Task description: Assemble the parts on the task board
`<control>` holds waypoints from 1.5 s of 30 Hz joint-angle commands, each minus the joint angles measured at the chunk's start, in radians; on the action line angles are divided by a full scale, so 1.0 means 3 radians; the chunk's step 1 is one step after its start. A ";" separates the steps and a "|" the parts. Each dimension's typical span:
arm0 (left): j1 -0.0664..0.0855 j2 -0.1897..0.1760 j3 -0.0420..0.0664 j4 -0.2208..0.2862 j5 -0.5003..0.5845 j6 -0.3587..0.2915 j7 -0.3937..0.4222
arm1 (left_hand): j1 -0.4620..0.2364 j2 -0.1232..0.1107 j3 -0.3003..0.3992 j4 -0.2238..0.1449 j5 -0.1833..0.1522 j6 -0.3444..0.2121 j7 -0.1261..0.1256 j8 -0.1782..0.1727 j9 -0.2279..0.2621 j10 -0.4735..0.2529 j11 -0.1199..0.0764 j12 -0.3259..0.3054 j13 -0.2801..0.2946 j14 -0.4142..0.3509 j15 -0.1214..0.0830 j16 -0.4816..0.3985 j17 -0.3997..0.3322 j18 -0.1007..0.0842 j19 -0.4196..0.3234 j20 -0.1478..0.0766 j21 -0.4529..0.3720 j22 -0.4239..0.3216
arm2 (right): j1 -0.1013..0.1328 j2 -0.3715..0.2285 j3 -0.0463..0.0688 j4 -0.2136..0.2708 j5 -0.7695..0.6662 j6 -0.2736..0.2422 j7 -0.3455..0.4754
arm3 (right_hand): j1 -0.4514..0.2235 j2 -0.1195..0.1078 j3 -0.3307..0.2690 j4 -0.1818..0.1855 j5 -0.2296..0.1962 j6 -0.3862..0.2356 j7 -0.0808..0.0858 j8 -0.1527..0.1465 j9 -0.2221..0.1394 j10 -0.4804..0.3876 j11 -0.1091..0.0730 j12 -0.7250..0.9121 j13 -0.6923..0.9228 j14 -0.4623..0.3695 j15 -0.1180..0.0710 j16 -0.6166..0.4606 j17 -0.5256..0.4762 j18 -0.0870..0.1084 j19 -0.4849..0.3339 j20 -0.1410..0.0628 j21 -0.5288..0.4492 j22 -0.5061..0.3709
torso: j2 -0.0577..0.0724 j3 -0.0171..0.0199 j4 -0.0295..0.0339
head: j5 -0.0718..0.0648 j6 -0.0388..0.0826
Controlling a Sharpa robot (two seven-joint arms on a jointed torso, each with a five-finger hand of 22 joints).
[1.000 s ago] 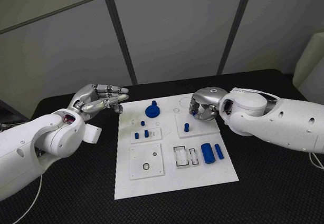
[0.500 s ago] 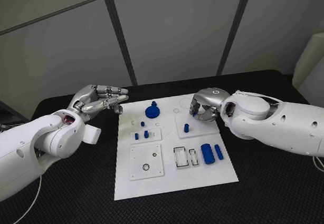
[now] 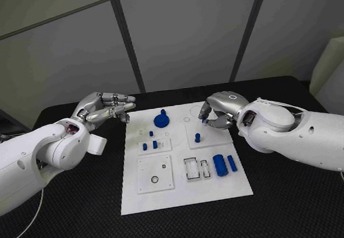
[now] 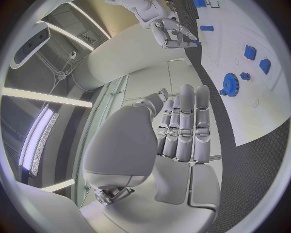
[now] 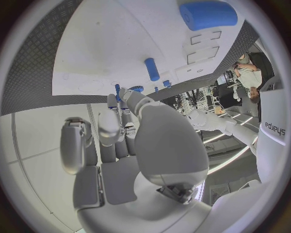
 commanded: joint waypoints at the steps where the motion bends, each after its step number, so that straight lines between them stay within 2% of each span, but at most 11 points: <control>1: 0.0004 0.0004 0.0003 0.0000 0.0059 0.0047 0.0035 | -0.0020 0.0010 0.0003 -0.0007 0.0015 0.0008 0.0017 -0.0013 0.0004 0.0001 0.0025 -0.0010 0.0003 -0.0010 0.0011 -0.0014 -0.0006 0.0008 -0.0023 -0.0004 -0.0019 -0.0003 | 0.0007 -0.0035 0.0005 0.0136 0.0089 -0.0163 0.0041 | -0.0027 -0.0001 0.0001 -0.0028 0.0015 0.0019 0.0001 0.0002 0.0004 0.0026 0.0000 -0.0002 -0.0005 0.0029 -0.0015 -0.0001 -0.0001 -0.0040 0.0125 -0.0022 0.0018 0.0479 | 0.0004 0.0000 -0.0003 | 0.0021 0.0006; 6: 0.0004 0.0013 0.0003 -0.0006 0.0093 0.0048 0.0039 | -0.0020 0.0010 0.0003 -0.0007 0.0015 0.0008 0.0017 -0.0013 0.0004 0.0001 0.0025 -0.0010 0.0003 -0.0010 0.0011 -0.0014 -0.0006 0.0008 -0.0023 -0.0004 -0.0019 -0.0003 | 0.0006 -0.0025 0.0005 0.0344 0.0179 -0.0181 0.0080 | -0.0029 -0.0004 0.0001 -0.0034 0.0016 0.0020 0.0001 0.0000 0.0004 0.0026 0.0000 -0.0004 -0.0008 0.0030 -0.0016 0.0001 0.0000 -0.0042 0.0128 -0.0023 0.0022 0.0483 | 0.0008 0.0000 -0.0002 | 0.0080 0.0003; 10: 0.0004 0.0032 0.0003 -0.0014 0.0113 0.0048 0.0042 | -0.0020 0.0010 0.0003 -0.0007 0.0015 0.0008 0.0017 -0.0013 0.0004 0.0001 0.0025 -0.0010 0.0003 -0.0010 0.0011 -0.0014 -0.0006 0.0008 -0.0023 -0.0004 -0.0019 -0.0003 | 0.0005 0.0063 0.0004 0.0476 0.0251 -0.0170 0.0123 | -0.0031 -0.0005 0.0004 -0.0041 0.0017 0.0017 0.0002 -0.0003 0.0003 0.0024 0.0001 -0.0007 -0.0011 0.0031 -0.0016 0.0000 -0.0003 -0.0042 0.0128 -0.0024 0.0022 0.0483 | 0.0010 -0.0001 0.0008 | 0.0137 0.0006; 13: 0.0005 0.0054 0.0003 -0.0022 0.0120 0.0047 0.0045 | -0.0023 0.0009 0.0002 -0.0008 0.0015 0.0006 0.0018 -0.0016 0.0004 -0.0001 0.0026 -0.0012 0.0002 -0.0009 0.0013 -0.0020 -0.0008 0.0008 -0.0023 -0.0003 -0.0023 -0.0007 | -0.0033 0.0174 0.0002 0.0534 0.0286 -0.0138 0.0158 | -0.0035 -0.0005 0.0008 -0.0050 0.0020 0.0013 0.0004 -0.0010 0.0001 0.0019 0.0003 -0.0011 -0.0017 0.0031 -0.0015 -0.0004 -0.0010 -0.0041 0.0127 -0.0025 0.0019 0.0480 | 0.0004 -0.0005 0.0008 | 0.0245 -0.0021; 17: 0.0005 0.0078 0.0003 -0.0028 0.0123 0.0044 0.0045 | -0.0023 0.0009 0.0002 -0.0008 0.0015 0.0005 0.0018 -0.0017 0.0004 -0.0002 0.0026 -0.0012 0.0002 -0.0009 0.0013 -0.0021 -0.0008 0.0008 -0.0023 -0.0003 -0.0024 -0.0007 | -0.0116 0.0301 0.0003 0.0528 0.0301 -0.0088 0.0192 | -0.0040 -0.0001 0.0015 -0.0058 0.0021 0.0008 0.0006 -0.0016 -0.0001 0.0013 0.0005 -0.0014 -0.0024 0.0031 -0.0015 -0.0004 -0.0013 -0.0041 0.0126 -0.0025 0.0017 0.0479 | 0.0007 -0.0006 0.0010 | 0.0322 -0.0049; 21: 0.0006 0.0108 0.0003 -0.0037 0.0125 0.0041 0.0046 | -0.0025 0.0009 0.0001 -0.0008 0.0015 0.0004 0.0018 -0.0018 0.0004 -0.0002 0.0026 -0.0013 0.0002 -0.0009 0.0014 -0.0024 -0.0009 0.0008 -0.0022 -0.0003 -0.0026 -0.0009 | -0.0210 0.0449 -0.0001 0.0430 0.0299 -0.0003 0.0219 | -0.0042 0.0003 0.0022 -0.0066 0.0023 0.0003 0.0008 -0.0022 -0.0002 0.0009 0.0007 -0.0015 -0.0029 0.0033 -0.0014 0.0002 -0.0007 -0.0042 0.0129 -0.0025 0.0023 0.0484 | 0.0007 -0.0008 0.0010 | 0.0398 -0.0068; 25: 0.0007 0.0129 0.0003 -0.0041 0.0125 0.0045 0.0045 | -0.0026 0.0010 0.0001 -0.0007 0.0015 0.0004 0.0018 -0.0019 0.0004 -0.0003 0.0026 -0.0013 0.0002 -0.0008 0.0014 -0.0026 -0.0010 0.0008 -0.0022 -0.0002 -0.0028 -0.0010 | -0.0285 0.0544 -0.0007 0.0354 0.0286 0.0059 0.0232 | -0.0049 0.0006 0.0028 -0.0074 0.0023 -0.0004 0.0012 -0.0029 -0.0004 0.0001 0.0011 -0.0017 -0.0035 0.0037 -0.0012 0.0012 0.0002 -0.0045 0.0134 -0.0025 0.0032 0.0494 | 0.0012 -0.0008 0.0014 | 0.0444 -0.0093; 28: 0.0007 0.0149 0.0002 -0.0050 0.0126 0.0047 0.0045 | -0.0026 0.0010 0.0001 -0.0007 0.0015 0.0004 0.0018 -0.0019 0.0004 -0.0003 0.0026 -0.0013 0.0002 -0.0008 0.0014 -0.0026 -0.0010 0.0008 -0.0022 -0.0002 -0.0028 -0.0010 | -0.0326 0.0601 -0.0034 0.0316 0.0265 0.0118 0.0236 | -0.0053 0.0007 0.0032 -0.0079 0.0023 -0.0009 0.0014 -0.0034 -0.0006 -0.0004 0.0013 -0.0017 -0.0040 0.0038 -0.0011 0.0016 0.0004 -0.0046 0.0137 -0.0024 0.0037 0.0499 | 0.0015 -0.0006 0.0005 | 0.0501 -0.0118; 34: 0.0008 0.0167 0.0002 -0.0056 0.0126 0.0052 0.0043 | -0.0026 0.0010 0.0001 -0.0007 0.0015 0.0004 0.0018 -0.0019 0.0004 -0.0003 0.0026 -0.0013 0.0002 -0.0008 0.0014 -0.0026 -0.0010 0.0008 -0.0022 -0.0002 -0.0028 -0.0010 | -0.0355 0.0651 -0.0096 0.0268 0.0207 0.0218 0.0206 | -0.0053 0.0007 0.0032 -0.0079 0.0023 -0.0009 0.0014 -0.0034 -0.0006 -0.0004 0.0013 -0.0017 -0.0040 0.0038 -0.0011 0.0016 0.0004 -0.0046 0.0137 -0.0024 0.0037 0.0499 | 0.0013 -0.0006 -0.0001 | 0.0548 -0.0161; 41: 0.0008 0.0172 0.0001 -0.0064 0.0126 0.0058 0.0042 | -0.0030 0.0012 0.0001 -0.0006 0.0015 0.0003 0.0017 -0.0022 0.0004 -0.0003 0.0027 -0.0014 0.0002 -0.0008 0.0015 -0.0031 -0.0012 0.0008 -0.0022 -0.0001 -0.0032 -0.0014 | -0.0370 0.0666 -0.0113 0.0244 0.0156 0.0229 0.0179 | -0.0058 0.0008 0.0035 -0.0083 0.0023 -0.0012 0.0016 -0.0037 -0.0007 -0.0008 0.0014 -0.0017 -0.0044 0.0040 -0.0010 0.0022 0.0010 -0.0048 0.0140 -0.0023 0.0042 0.0504 | 0.0009 -0.0001 0.0000 | 0.0572 -0.0198; 45: 0.0008 0.0176 0.0001 -0.0069 0.0126 0.0063 0.0041 | -0.0030 0.0012 0.0001 -0.0006 0.0015 0.0003 0.0017 -0.0022 0.0004 -0.0003 0.0027 -0.0014 0.0002 -0.0008 0.0015 -0.0031 -0.0012 0.0008 -0.0022 -0.0001 -0.0032 -0.0014 | -0.0374 0.0673 -0.0115 0.0237 0.0147 0.0257 0.0177 | -0.0058 0.0008 0.0035 -0.0083 0.0023 -0.0012 0.0016 -0.0037 -0.0007 -0.0008 0.0014 -0.0017 -0.0044 0.0040 -0.0010 0.0022 0.0010 -0.0048 0.0140 -0.0023 0.0042 0.0504 | 0.0008 -0.0003 0.0004 | 0.0578 -0.0215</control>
